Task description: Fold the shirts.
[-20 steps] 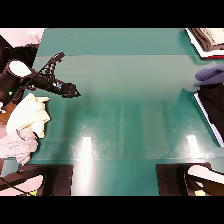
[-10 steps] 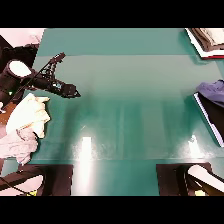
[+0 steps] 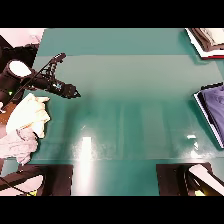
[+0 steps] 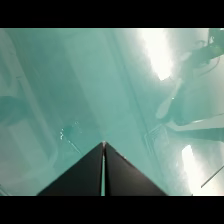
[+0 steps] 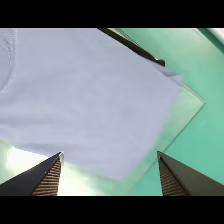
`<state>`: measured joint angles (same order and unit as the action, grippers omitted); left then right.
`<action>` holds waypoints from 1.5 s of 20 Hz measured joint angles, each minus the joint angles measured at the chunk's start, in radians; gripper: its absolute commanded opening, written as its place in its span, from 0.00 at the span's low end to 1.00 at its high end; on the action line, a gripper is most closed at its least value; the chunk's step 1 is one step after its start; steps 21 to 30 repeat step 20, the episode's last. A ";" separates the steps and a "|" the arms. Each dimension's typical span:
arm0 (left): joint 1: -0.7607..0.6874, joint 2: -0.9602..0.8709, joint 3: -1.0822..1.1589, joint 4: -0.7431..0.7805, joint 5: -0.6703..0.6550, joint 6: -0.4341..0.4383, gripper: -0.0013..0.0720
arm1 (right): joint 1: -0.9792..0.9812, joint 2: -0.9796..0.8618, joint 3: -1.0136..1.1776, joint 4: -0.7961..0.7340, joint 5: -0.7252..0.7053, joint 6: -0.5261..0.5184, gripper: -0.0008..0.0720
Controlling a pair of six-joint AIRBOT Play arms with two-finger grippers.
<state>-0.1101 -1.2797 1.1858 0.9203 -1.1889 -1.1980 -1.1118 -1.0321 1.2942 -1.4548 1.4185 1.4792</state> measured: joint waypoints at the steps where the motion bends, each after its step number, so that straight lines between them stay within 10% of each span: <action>1: 0.000 0.000 0.000 0.000 0.000 0.000 0.05 | -0.002 0.003 -0.002 0.052 -0.004 0.003 0.85; 8: 0.000 0.000 0.000 -0.001 0.023 0.001 0.05 | 0.280 0.012 -0.010 0.433 -0.024 0.012 0.03; 18: 0.000 0.000 0.000 -0.001 0.029 0.001 0.05 | 0.827 0.012 -0.010 0.503 -0.155 -0.013 0.03; 30: 0.000 0.000 0.000 -0.002 0.029 0.001 0.05 | 0.869 0.012 -0.010 0.506 -0.165 -0.018 0.03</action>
